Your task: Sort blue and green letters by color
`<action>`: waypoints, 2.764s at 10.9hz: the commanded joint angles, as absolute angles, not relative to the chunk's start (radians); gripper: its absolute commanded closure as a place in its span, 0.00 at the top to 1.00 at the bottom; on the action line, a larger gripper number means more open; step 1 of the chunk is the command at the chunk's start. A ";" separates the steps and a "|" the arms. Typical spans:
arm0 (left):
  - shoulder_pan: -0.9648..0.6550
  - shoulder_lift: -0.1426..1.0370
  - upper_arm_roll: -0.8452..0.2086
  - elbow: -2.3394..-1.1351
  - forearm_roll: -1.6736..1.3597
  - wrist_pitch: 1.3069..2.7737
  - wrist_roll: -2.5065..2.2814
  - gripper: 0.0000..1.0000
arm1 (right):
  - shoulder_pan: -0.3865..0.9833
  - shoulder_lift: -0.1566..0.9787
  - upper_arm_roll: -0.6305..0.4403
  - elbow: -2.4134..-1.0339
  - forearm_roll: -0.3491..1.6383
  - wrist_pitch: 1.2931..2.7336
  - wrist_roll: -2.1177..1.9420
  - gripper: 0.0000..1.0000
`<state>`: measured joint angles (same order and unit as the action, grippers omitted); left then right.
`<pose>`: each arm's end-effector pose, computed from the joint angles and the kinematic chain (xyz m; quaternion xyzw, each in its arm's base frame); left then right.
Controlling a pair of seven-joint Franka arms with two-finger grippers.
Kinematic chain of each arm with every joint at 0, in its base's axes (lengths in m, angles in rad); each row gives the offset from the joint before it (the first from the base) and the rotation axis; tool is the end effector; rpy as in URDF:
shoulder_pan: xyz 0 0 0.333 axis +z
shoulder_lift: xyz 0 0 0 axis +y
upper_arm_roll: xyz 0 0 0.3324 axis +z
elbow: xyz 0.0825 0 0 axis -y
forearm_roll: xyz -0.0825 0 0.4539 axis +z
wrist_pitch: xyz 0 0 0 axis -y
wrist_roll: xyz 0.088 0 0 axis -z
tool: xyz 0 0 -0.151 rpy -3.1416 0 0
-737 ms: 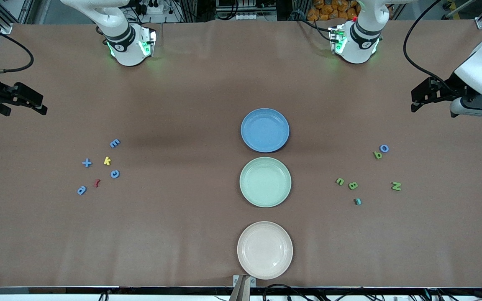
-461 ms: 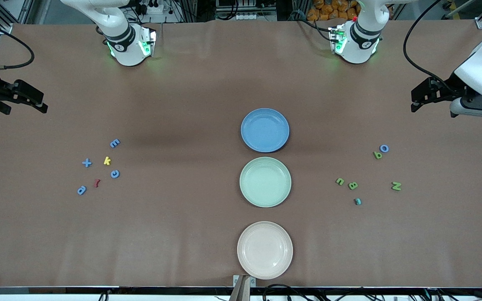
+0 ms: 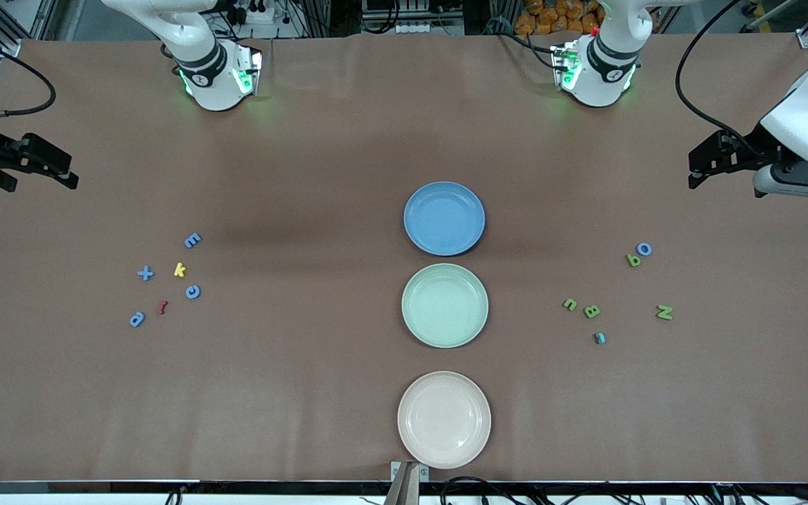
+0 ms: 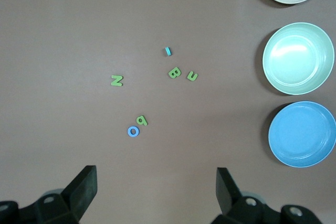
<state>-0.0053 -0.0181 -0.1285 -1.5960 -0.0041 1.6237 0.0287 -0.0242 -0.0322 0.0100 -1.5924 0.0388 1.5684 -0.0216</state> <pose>0.6201 -0.0847 0.5992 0.9964 -0.0811 0.0227 0.0021 0.6140 -0.0028 0.6050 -0.9998 -0.0038 -0.0044 0.0192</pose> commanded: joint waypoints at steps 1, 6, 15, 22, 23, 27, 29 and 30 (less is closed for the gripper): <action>0.000 0.020 -0.132 -1.592 0.006 1.614 0.006 1.00 | -0.055 -0.044 -0.008 -1.696 0.043 1.589 -0.040 1.00; 0.011 0.106 -0.132 -1.657 -0.008 1.742 0.000 1.00 | -0.080 -0.008 -0.029 -1.984 -0.015 1.872 -0.041 1.00; 0.064 0.270 -0.129 -1.771 0.006 2.003 -0.048 1.00 | -0.158 0.195 -0.034 -2.155 -0.043 2.238 -0.171 0.78; 0.164 0.215 -0.133 -2.172 0.008 2.437 -0.155 1.00 | -0.181 0.287 -0.034 -2.206 -0.043 2.381 -0.173 0.50; 0.167 0.234 -0.133 -2.193 0.006 2.478 -0.159 1.00 | -0.183 0.305 -0.034 -2.206 -0.043 2.411 -0.172 0.50; 0.205 0.346 -0.129 -2.238 0.075 2.603 -0.199 1.00 | -0.193 0.359 -0.037 -2.207 -0.044 2.497 -0.173 0.46; 0.210 0.391 -0.127 -2.238 0.081 2.640 -0.199 1.00 | -0.196 0.377 -0.040 -2.207 -0.044 2.509 -0.172 0.43; 0.210 0.408 -0.127 -2.238 0.081 2.658 -0.199 1.00 | -0.196 0.386 -0.040 -2.207 -0.044 2.528 -0.169 0.42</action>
<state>0.2021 0.3694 -0.1230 -2.2384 0.0463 2.6093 -0.1666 -0.1831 0.3707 -0.0436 -2.1996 -0.0368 2.4879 -0.1629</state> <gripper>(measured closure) 0.000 0.568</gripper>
